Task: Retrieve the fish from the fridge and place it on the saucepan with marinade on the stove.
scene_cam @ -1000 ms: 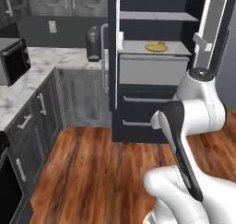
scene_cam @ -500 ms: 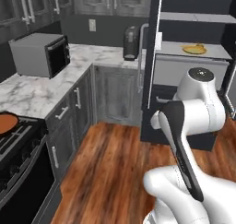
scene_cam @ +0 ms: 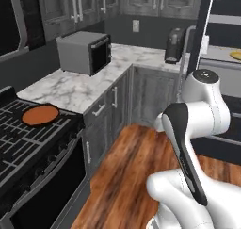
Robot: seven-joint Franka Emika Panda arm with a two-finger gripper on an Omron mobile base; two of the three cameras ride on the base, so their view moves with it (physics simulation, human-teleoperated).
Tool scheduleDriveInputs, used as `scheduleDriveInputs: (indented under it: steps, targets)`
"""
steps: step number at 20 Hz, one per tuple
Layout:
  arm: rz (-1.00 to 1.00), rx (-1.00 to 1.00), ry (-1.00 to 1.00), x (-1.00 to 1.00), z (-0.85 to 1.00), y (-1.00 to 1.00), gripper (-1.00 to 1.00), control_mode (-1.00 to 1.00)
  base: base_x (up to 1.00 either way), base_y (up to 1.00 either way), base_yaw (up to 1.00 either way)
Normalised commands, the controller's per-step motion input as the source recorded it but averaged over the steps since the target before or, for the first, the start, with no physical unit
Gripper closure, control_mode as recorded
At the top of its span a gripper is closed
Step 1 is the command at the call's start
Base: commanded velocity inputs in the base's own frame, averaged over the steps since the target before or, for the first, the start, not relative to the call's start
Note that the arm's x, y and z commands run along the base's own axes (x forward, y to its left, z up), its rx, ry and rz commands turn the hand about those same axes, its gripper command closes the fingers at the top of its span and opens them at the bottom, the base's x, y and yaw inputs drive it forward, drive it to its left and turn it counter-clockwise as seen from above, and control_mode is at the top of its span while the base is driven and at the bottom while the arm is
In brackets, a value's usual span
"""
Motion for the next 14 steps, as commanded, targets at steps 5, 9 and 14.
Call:
scheduleDriveInputs:
  steps: [5, 9, 14]
  targets:
    - [0.00, 0.00, 0.00, 0.00, 0.00, 0.00, 1.00, 1.00, 0.52, 0.34, 0.39]
    - [0.00, 0.00, 0.00, 0.00, 0.00, 0.00, 1.00, 1.00, 0.66, 0.18, 0.39]
    - [0.00, 0.00, 0.00, 0.00, 0.00, 0.00, 1.00, 1.00, 0.55, 0.00, 0.34]
